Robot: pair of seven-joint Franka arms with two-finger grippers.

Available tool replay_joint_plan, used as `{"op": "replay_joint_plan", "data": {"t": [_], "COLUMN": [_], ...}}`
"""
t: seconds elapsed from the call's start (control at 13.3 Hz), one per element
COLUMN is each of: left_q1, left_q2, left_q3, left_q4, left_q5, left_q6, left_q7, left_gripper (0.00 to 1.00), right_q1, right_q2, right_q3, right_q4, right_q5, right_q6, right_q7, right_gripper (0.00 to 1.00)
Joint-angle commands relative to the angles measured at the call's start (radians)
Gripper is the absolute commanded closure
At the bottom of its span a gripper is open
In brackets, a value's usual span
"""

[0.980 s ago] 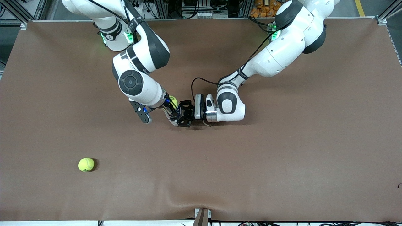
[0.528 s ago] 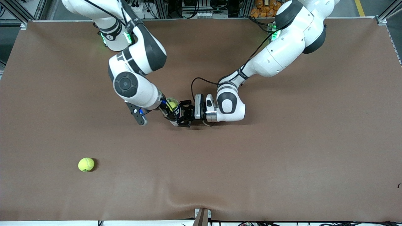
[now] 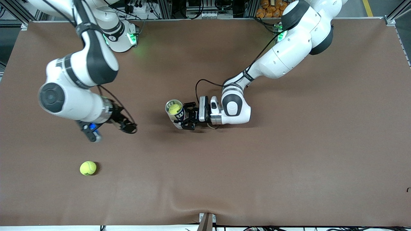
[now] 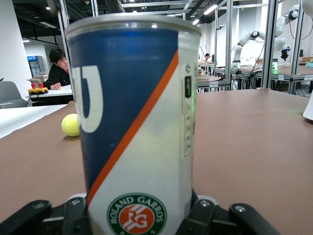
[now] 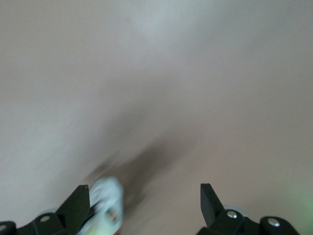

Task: Insert tennis ball vertically with right arm
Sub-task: 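Release the ball and move the right gripper to the second ball, then grasp the second tennis ball with the right gripper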

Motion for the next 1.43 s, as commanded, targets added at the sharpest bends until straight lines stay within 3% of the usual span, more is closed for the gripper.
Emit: {"op": "replay_joint_plan", "data": {"t": [0.0, 0.23, 0.6, 0.98, 1.36], "left_q1": [-0.005, -0.003, -0.002, -0.005, -0.005], "left_q2": [0.017, 0.017, 0.017, 0.017, 0.017], "left_q3": [0.0, 0.0, 0.0, 0.0, 0.0], "left_q4": [0.013, 0.013, 0.013, 0.013, 0.013], "left_q5": [-0.023, -0.024, -0.027, -0.044, -0.044], "left_q6": [0.002, 0.002, 0.0, 0.002, 0.002], "left_q7": [0.041, 0.04, 0.04, 0.04, 0.041], "left_gripper": [0.33, 0.28, 0.26, 0.23, 0.25], "right_q1": [-0.043, -0.135, -0.24, -0.286, -0.341], "right_q2": [0.06, 0.155, 0.21, 0.296, 0.408], "right_q3": [0.017, 0.017, 0.017, 0.017, 0.021], "right_q4": [0.025, 0.088, 0.096, 0.096, 0.122], "right_q5": [-0.123, -0.123, -0.123, -0.12, -0.111], "right_q6": [0.003, 0.043, 0.199, 0.47, 0.629], "right_q7": [-0.224, -0.518, -1.057, -1.485, -1.602], "right_gripper": [0.0, 0.0, 0.0, 0.0, 0.0]}}
